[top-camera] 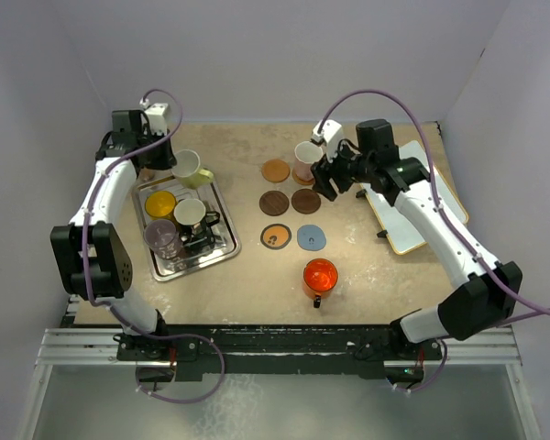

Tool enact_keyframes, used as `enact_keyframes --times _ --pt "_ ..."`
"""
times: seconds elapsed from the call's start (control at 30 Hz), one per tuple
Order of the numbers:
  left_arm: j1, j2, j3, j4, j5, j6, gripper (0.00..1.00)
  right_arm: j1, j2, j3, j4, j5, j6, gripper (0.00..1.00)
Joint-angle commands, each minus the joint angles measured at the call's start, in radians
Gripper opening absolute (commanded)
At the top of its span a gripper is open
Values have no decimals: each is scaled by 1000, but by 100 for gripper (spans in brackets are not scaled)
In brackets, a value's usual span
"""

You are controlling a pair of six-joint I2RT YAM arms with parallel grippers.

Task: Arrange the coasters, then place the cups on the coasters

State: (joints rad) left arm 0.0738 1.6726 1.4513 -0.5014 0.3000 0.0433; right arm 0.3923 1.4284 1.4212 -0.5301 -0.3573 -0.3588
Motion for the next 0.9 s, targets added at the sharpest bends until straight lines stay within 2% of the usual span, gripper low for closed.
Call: enact_keyframes --times 0.0,0.3,0.53,0.73,0.87 --pt "-48 -79 90 51 57 -86 3 62 28 42 96 -34 11 68" --pt "-254 -46 150 38 34 -171 3 158 126 17 261 -67 80 73" --pt "-336 5 172 65 106 -297 3 169 150 -31 339 -57 136 75" --pt "-389 18 164 71 90 -339 3 188 174 -49 342 -47 147 75" --pt "-406 17 147 80 91 -360 3 207 211 -25 322 -18 145 71"
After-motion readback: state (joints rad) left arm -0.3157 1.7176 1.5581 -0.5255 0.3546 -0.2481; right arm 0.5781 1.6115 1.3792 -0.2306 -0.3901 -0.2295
